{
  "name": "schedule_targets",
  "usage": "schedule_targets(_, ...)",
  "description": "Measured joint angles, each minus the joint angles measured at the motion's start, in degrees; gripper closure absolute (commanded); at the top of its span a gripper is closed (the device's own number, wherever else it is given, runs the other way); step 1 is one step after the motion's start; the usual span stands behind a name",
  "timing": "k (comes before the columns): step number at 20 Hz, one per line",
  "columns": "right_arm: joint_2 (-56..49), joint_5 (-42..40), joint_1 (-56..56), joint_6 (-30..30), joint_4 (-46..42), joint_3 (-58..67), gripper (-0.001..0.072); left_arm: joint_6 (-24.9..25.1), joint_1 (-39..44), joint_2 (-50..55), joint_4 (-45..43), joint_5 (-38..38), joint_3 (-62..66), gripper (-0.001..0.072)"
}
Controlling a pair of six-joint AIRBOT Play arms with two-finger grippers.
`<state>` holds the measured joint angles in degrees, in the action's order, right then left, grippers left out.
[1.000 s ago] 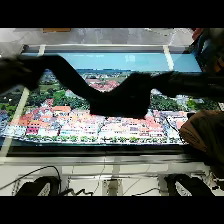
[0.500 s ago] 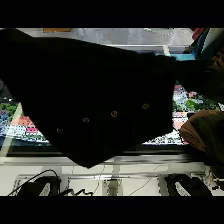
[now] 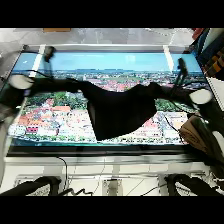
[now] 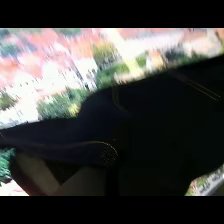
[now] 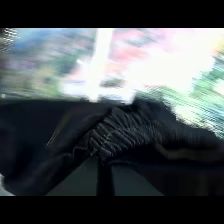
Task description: Fold the clothes and pants, and hang the long-sleeved shirts on hangers.
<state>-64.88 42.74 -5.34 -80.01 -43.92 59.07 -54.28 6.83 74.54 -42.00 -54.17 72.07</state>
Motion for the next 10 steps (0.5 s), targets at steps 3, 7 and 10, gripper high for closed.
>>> schedule_targets(3,-5.5,-2.2,0.1,-0.1,-3.5,-0.8,0.0673,-1.5,4.2,5.5,-0.1,-0.1,-0.1,0.0685)
schedule_targets(7,-7.9,-0.1,1.9,-0.1,-12.3,-0.8,0.0674,-7.7,7.1,7.6,-5.6,-4.1,-0.1,0.0684)
schedule_targets(10,-8.5,8.0,5.5,-0.1,-18.5,-0.4,0.0673,-13.4,8.3,8.0,-10.2,-12.1,-0.1,0.0684)
